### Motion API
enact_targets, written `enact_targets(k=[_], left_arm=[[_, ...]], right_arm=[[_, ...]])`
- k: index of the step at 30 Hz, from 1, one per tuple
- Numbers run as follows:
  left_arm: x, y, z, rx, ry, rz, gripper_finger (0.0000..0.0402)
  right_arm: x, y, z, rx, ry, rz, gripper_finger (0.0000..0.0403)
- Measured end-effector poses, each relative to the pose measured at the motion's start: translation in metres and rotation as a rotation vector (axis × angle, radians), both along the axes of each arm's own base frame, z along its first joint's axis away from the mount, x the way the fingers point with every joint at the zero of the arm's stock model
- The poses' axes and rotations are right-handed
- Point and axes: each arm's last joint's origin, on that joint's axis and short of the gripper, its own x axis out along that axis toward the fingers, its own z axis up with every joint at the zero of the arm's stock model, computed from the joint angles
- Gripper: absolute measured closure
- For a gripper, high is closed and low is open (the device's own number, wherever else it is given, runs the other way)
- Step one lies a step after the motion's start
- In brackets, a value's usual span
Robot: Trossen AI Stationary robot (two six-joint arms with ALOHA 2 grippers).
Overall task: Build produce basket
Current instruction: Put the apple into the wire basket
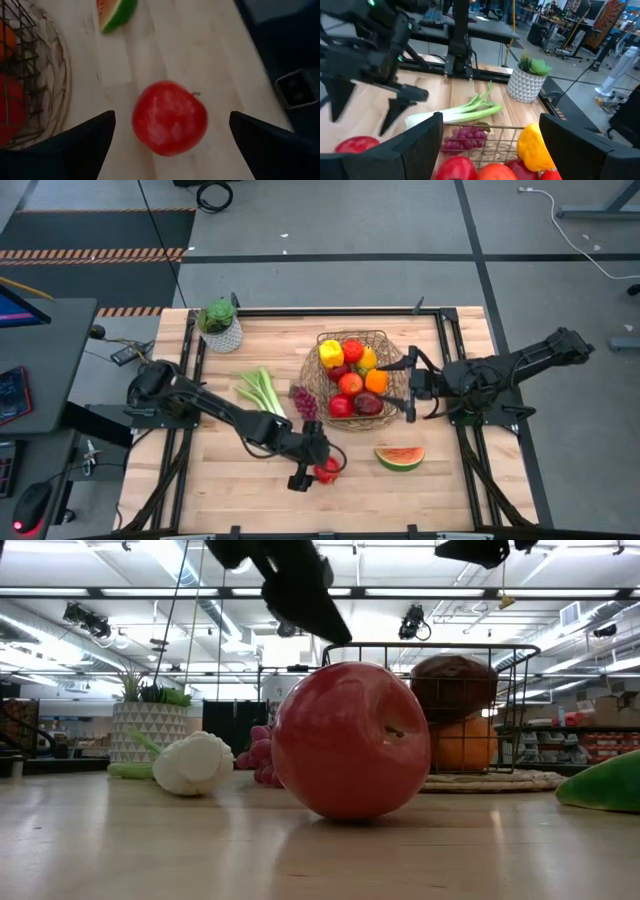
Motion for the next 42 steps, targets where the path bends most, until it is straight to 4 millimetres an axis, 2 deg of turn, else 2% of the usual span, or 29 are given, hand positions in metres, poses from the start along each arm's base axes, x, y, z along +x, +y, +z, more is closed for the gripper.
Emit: enact_targets(k=[12,24,33,42], left_arm=[[0.012,-0.014,-0.012,0.108,-0.12,-0.133,0.0002],[0.019,-0.025,-0.051,0.216,-0.076,-0.308,0.0002],[0.018,-0.023,-0.073,0.259,0.014,-0.339,0.0002],[0.016,-0.015,-0.076,0.249,0.089,-0.277,0.0002]], right_arm=[[-0.001,0.009,0.004,0.036,-0.049,0.043,0.0069],[-0.002,0.014,0.004,0.062,-0.05,0.068,0.0069],[-0.003,0.017,0.004,0.063,-0.049,0.081,0.0069],[-0.003,0.017,0.004,0.065,-0.055,0.081,0.0069]])
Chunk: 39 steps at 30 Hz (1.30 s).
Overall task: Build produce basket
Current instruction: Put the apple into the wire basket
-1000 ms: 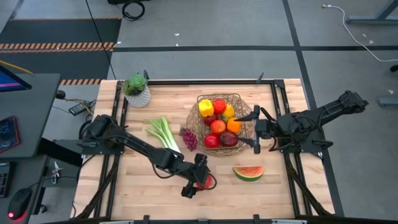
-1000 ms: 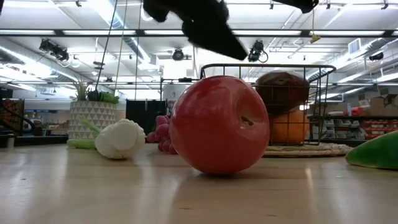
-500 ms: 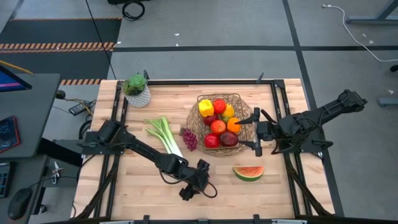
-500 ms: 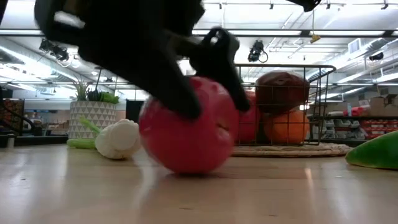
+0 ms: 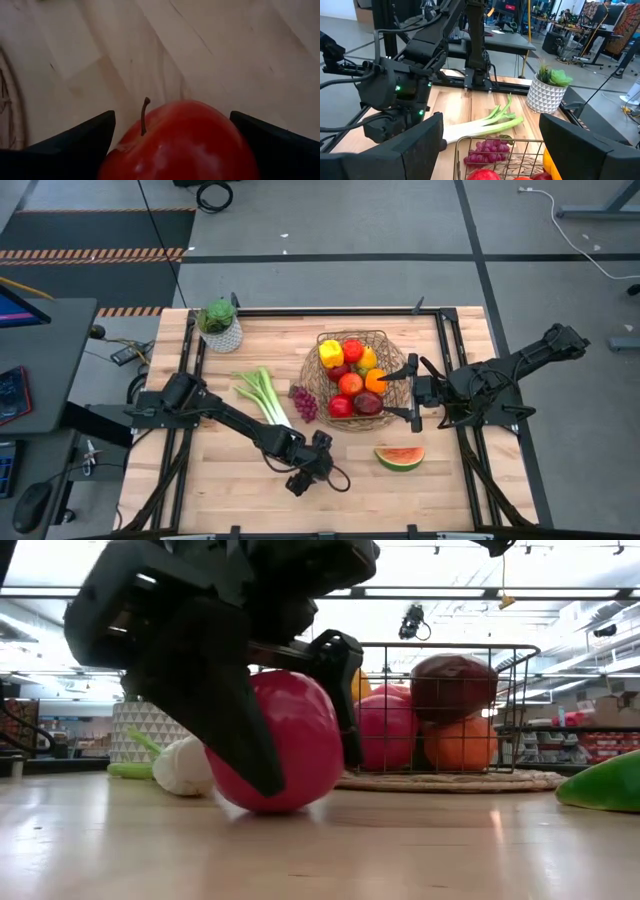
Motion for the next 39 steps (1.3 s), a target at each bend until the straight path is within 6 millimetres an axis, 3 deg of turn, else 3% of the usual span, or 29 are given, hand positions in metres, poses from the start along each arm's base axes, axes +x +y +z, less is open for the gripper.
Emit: enact_targets(k=[23,39], left_arm=[[-0.003,0.003,0.002,0.079,0.007,-0.024,0.0025],[-0.019,0.012,0.081,0.384,-0.28,-0.017,0.0026]], right_arm=[[0.0,0.0,0.0,0.0,0.0,0.002,0.0069],[0.0,-0.001,-0.001,-0.022,0.008,-0.022,0.0069]])
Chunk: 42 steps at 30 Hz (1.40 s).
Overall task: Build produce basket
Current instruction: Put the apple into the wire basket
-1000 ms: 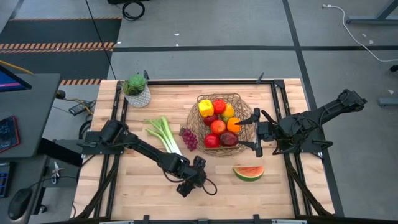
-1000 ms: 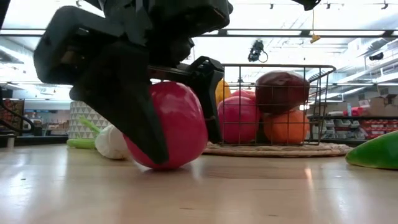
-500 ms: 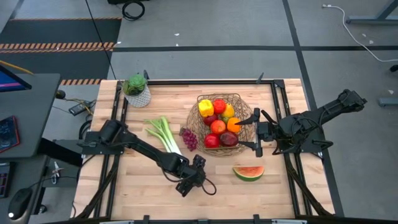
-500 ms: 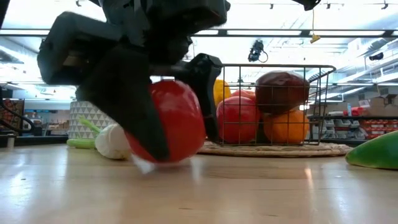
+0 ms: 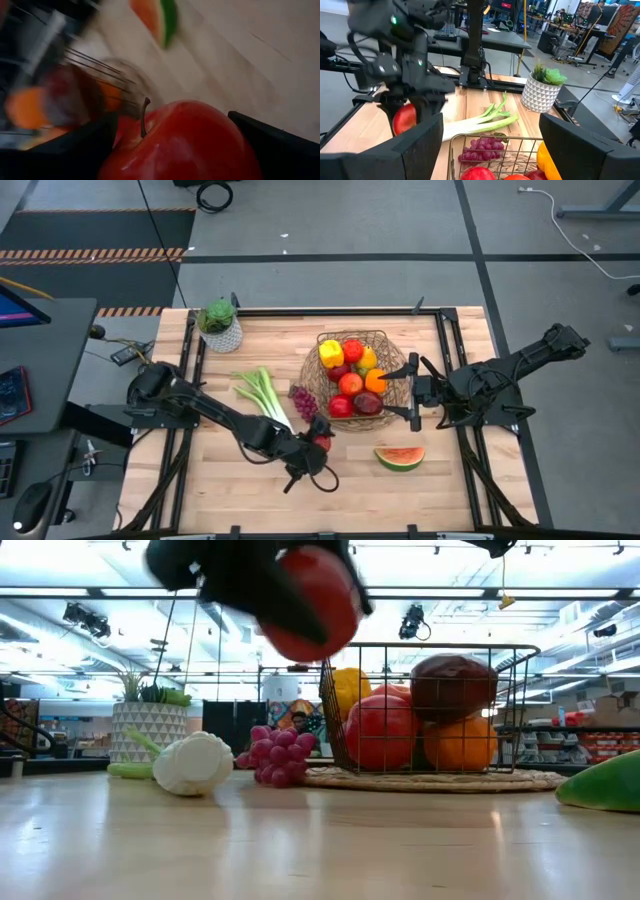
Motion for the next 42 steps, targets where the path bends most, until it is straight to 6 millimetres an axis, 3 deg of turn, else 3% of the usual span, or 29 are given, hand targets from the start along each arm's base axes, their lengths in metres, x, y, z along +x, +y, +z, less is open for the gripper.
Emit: enact_targets(k=[5,17,42], left_arm=[[-0.003,0.0,0.019,0.152,-0.098,-0.003,0.0026],[0.0,0.0,0.031,0.619,-0.119,-0.096,0.0026],[0.01,-0.004,0.048,1.047,-0.131,-0.339,0.0026]], right_arm=[[0.0,0.0,-0.001,-0.01,0.009,-0.002,0.0069],[0.0,0.0,-0.001,-0.017,0.013,-0.001,0.0069],[-0.001,-0.001,-0.006,-0.046,0.059,0.001,0.0069]])
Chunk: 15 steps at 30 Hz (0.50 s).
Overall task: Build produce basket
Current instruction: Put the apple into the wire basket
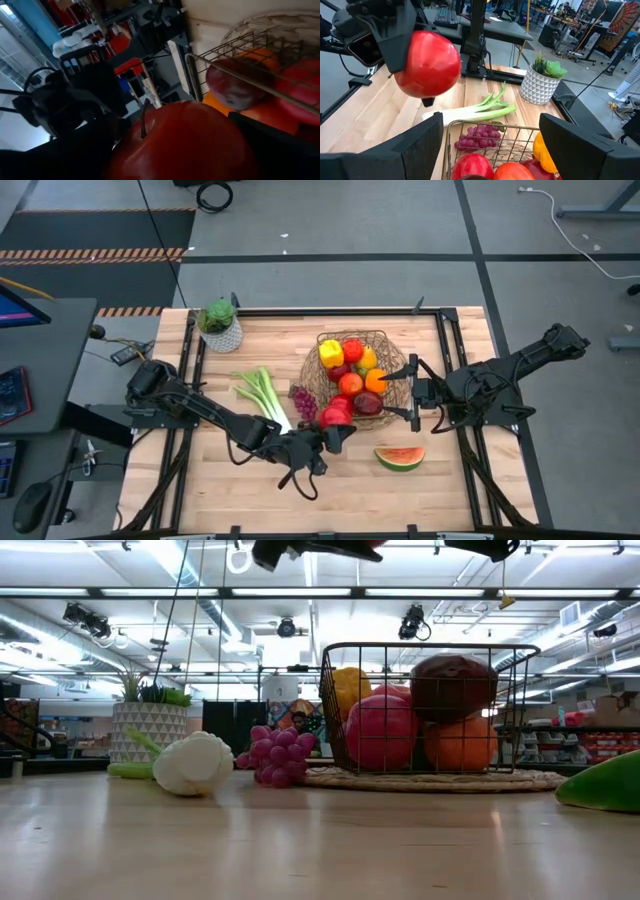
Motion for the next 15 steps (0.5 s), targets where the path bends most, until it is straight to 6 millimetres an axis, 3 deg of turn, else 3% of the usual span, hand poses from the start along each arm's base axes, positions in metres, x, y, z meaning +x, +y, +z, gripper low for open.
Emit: enact_targets(k=[9,15], left_arm=[[0.0003,-0.0005,0.0011,0.034,0.004,-0.012,0.0026],[0.0048,0.0066,0.0053,-0.169,-0.115,0.056,0.0026]], right_arm=[[-0.0003,-0.0002,-0.0013,-0.005,0.013,0.0,0.0069],[-0.0003,-0.0002,-0.0015,-0.006,0.015,0.0,0.0069]])
